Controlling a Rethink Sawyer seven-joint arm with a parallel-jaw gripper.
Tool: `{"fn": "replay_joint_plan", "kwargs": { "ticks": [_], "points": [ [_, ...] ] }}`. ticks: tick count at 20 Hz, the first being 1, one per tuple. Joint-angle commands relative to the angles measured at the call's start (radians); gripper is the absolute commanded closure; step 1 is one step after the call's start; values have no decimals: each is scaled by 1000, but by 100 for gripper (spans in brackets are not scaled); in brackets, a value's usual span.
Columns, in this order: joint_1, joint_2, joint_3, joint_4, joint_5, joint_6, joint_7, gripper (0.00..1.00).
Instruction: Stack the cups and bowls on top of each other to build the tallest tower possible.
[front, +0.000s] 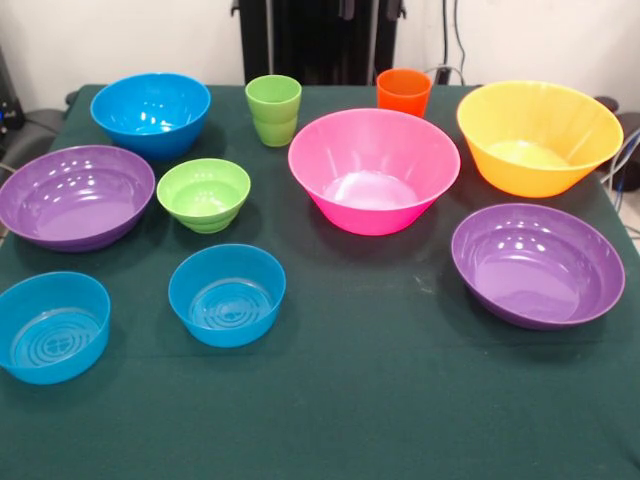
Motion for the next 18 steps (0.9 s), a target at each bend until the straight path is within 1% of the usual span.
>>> {"fn": "replay_joint_plan", "kwargs": {
  "ticks": [1, 3, 6, 14, 18],
  "points": [
    [22, 117, 49, 103, -116, -130, 105, 0],
    [42, 132, 28, 103, -131, -162, 121, 0],
    [58, 144, 4, 102, -146, -181, 131, 0],
    [23, 190, -39, 94, -234, -240, 107, 0],
    [-9, 209, -51, 92, -280, -255, 102, 0]
  ]
}}
